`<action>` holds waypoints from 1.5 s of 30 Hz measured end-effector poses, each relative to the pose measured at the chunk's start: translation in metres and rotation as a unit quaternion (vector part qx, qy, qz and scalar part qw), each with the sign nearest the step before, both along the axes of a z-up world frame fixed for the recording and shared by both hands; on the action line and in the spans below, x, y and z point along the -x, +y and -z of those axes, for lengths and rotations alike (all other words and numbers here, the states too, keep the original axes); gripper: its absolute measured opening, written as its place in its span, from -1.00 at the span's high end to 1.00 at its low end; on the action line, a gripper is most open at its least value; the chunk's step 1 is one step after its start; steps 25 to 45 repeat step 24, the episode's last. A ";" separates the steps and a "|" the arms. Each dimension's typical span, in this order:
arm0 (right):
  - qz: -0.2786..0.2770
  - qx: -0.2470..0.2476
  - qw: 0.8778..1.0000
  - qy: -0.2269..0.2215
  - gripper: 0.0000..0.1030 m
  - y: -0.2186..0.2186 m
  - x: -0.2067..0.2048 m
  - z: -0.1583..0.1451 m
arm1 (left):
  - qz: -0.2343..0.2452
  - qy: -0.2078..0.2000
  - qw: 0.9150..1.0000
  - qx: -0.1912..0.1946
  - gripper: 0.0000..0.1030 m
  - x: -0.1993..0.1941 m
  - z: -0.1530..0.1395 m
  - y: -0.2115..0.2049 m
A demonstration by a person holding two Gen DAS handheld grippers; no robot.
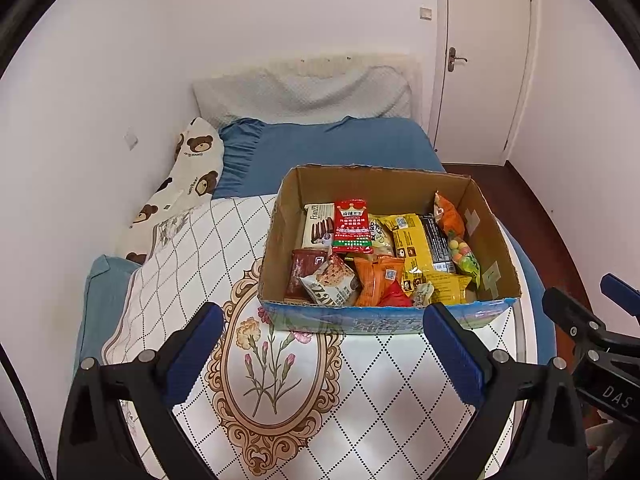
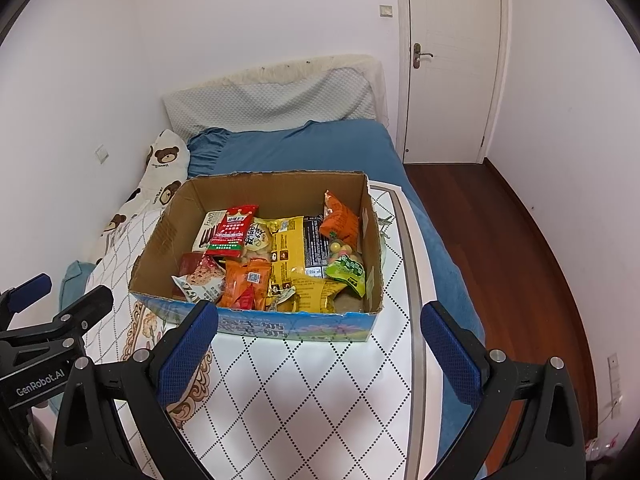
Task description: Organize snacks
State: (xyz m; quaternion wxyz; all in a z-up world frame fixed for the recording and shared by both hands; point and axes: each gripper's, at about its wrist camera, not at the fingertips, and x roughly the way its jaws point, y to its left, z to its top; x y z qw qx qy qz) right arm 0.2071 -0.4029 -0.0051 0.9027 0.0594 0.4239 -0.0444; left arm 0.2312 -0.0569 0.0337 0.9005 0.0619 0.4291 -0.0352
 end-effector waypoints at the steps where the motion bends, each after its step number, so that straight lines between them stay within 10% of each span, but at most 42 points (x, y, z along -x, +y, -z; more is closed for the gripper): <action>1: -0.001 0.001 1.000 0.000 -1.00 0.001 0.000 0.000 | 0.000 0.001 1.000 0.001 -0.99 0.000 0.000 0.000; 45: -0.003 0.000 1.000 -0.004 -1.00 0.004 0.000 -0.003 | 0.000 -0.001 1.000 0.006 -0.99 0.002 0.002 -0.002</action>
